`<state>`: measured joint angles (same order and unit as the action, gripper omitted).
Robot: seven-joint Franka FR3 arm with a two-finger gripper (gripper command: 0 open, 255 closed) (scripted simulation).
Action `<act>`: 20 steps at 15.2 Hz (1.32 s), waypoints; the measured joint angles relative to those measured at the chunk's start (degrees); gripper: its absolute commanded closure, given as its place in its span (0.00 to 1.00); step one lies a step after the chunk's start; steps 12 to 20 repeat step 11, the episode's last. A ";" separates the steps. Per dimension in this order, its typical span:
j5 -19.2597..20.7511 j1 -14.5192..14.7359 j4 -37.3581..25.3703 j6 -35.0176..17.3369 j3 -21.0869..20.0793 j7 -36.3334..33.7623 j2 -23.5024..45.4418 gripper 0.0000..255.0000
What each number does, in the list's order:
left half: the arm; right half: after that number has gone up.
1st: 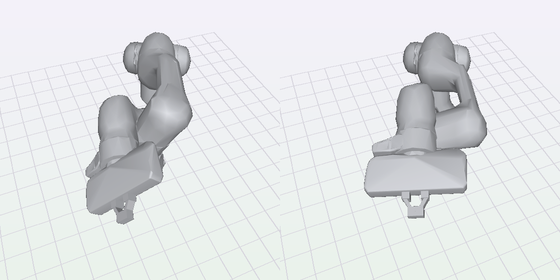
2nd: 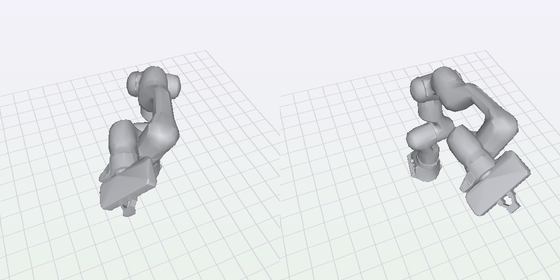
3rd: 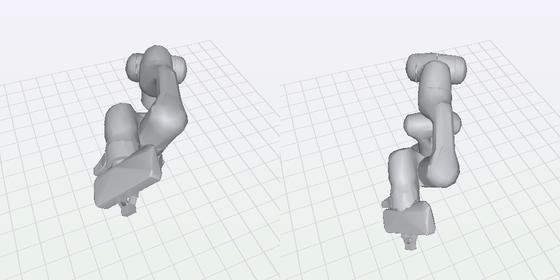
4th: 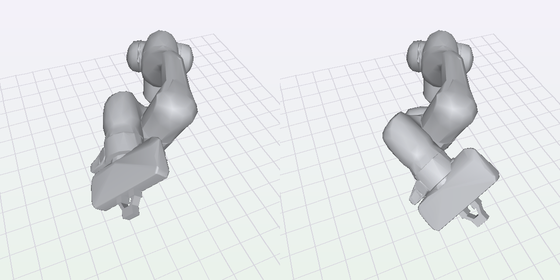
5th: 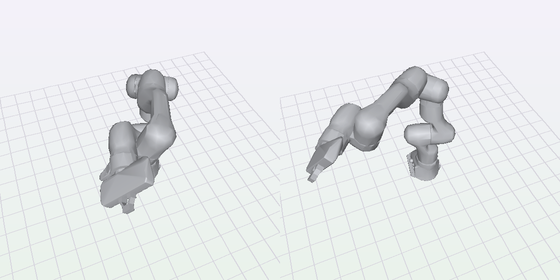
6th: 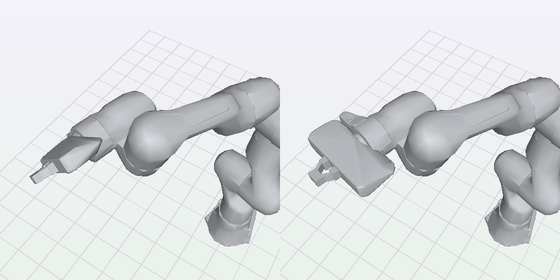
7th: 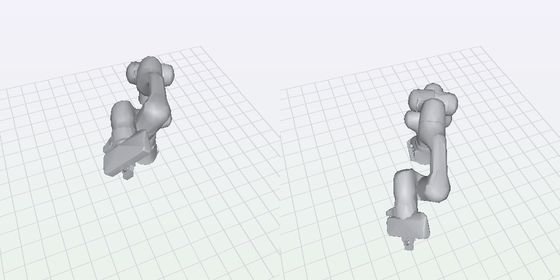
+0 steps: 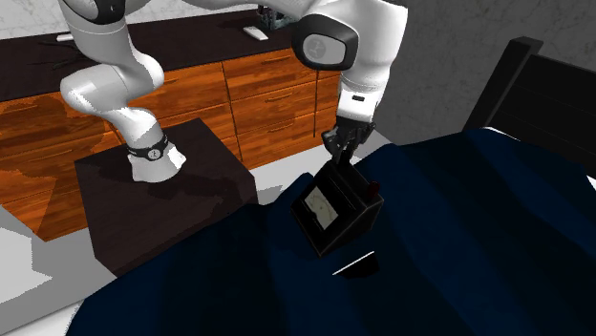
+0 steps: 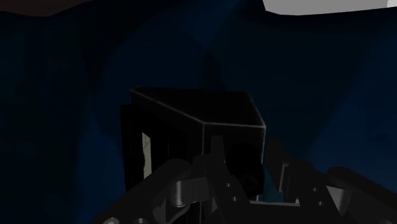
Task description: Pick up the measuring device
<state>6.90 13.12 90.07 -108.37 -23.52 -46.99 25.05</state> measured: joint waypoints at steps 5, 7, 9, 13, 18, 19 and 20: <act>-0.38 0.02 -2.79 3.47 -0.19 0.23 -0.75 1.00; -0.52 0.09 -3.87 4.85 -0.29 0.22 -1.07 1.00; -0.56 0.28 -5.38 6.39 -0.36 0.13 -1.10 1.00; -0.74 0.24 -6.03 7.41 -0.44 0.22 -1.51 1.00; -0.74 0.24 -6.03 7.41 -0.44 0.22 -1.51 1.00; -0.74 0.24 -6.03 7.41 -0.44 0.22 -1.51 1.00; -0.74 0.24 -6.03 7.41 -0.44 0.22 -1.51 1.00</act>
